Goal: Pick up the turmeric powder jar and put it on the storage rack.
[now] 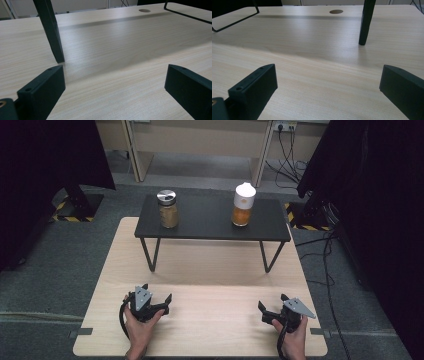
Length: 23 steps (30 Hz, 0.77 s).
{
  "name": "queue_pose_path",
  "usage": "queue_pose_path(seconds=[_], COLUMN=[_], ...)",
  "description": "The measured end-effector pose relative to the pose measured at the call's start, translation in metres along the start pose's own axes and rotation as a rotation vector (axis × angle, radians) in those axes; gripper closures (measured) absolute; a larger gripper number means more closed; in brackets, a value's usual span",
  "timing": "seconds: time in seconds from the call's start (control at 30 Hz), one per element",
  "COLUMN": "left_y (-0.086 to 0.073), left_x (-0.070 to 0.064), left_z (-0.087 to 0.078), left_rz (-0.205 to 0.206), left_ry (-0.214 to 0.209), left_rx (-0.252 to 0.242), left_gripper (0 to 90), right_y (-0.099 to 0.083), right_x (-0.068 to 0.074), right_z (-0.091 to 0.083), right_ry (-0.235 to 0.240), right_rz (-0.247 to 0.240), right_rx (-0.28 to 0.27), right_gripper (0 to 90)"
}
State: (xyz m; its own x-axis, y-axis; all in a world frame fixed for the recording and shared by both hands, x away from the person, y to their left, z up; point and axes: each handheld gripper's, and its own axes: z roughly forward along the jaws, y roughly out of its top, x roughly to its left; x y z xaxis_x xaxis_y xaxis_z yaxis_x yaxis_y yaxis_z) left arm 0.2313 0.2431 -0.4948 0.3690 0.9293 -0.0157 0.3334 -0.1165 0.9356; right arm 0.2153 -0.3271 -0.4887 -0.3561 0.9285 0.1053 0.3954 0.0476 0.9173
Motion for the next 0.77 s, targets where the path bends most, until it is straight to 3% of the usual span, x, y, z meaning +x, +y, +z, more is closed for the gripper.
queue_pose_path(seconds=[0.67,0.77], left_y=[-0.0002,-0.0034], left_x=[0.0006,0.0028], left_z=[-0.0001,-0.0016], left_rz=[0.004,0.0], left_ry=[-0.005,-0.013], left_rx=[-0.001,-0.02], left_gripper=[1.5,1.6], right_y=[-0.0005,-0.0002], right_x=[0.0006,0.0005], right_z=[0.0001,0.0001], right_ry=[-0.002,-0.001], right_rz=[-0.004,-0.006], right_rx=[-0.003,-0.002], right_gripper=[1.5,1.5])
